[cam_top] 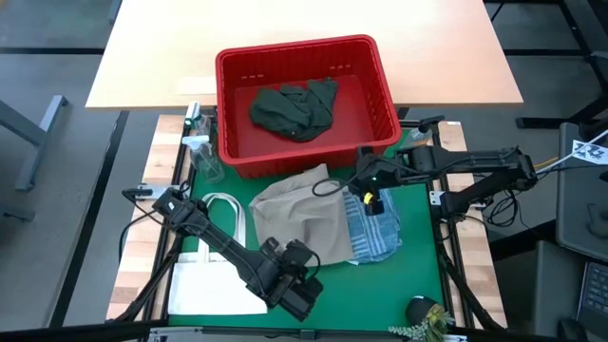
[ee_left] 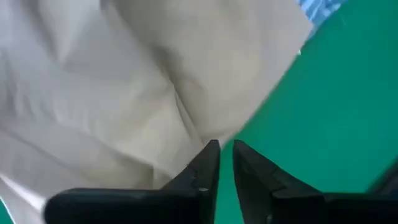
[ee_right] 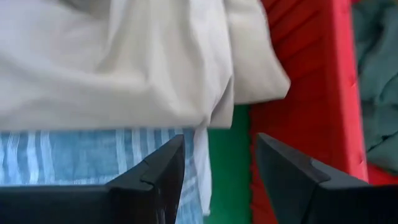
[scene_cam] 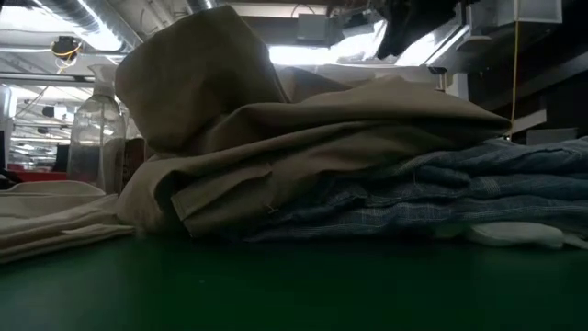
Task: Fold Laundry from Bin
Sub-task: Fold the light brown shorts
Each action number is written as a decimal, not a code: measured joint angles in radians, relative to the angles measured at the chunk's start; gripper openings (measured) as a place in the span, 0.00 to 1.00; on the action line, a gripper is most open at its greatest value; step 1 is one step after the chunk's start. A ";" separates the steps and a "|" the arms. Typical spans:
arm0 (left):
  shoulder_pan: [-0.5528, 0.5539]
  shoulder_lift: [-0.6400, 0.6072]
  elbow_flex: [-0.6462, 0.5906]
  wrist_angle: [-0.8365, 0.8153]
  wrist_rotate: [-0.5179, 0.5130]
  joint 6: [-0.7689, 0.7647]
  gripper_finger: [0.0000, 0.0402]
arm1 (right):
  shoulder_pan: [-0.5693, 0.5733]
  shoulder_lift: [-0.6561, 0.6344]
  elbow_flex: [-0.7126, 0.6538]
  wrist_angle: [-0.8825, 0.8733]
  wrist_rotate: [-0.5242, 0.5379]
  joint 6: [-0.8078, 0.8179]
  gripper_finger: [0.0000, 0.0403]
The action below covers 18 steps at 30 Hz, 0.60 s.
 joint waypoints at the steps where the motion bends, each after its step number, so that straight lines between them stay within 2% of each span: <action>1: -0.003 -0.001 0.000 0.000 0.014 -0.026 0.12 | 0.000 0.000 0.000 -0.018 -0.001 0.000 0.48; 4: -0.007 0.001 0.000 0.000 0.073 -0.085 0.20 | 0.000 0.000 0.000 -0.068 -0.003 0.018 0.48; 9: -0.005 0.001 0.000 -0.009 0.237 -0.104 0.31 | 0.000 0.000 0.000 -0.117 -0.005 0.056 0.48; 14: -0.006 0.001 0.000 -0.030 0.256 -0.111 0.35 | 0.000 0.000 0.000 -0.123 -0.005 0.056 0.48; 18: -0.002 0.001 0.000 -0.062 0.278 -0.130 0.35 | 0.000 0.000 0.000 -0.123 -0.005 0.056 0.48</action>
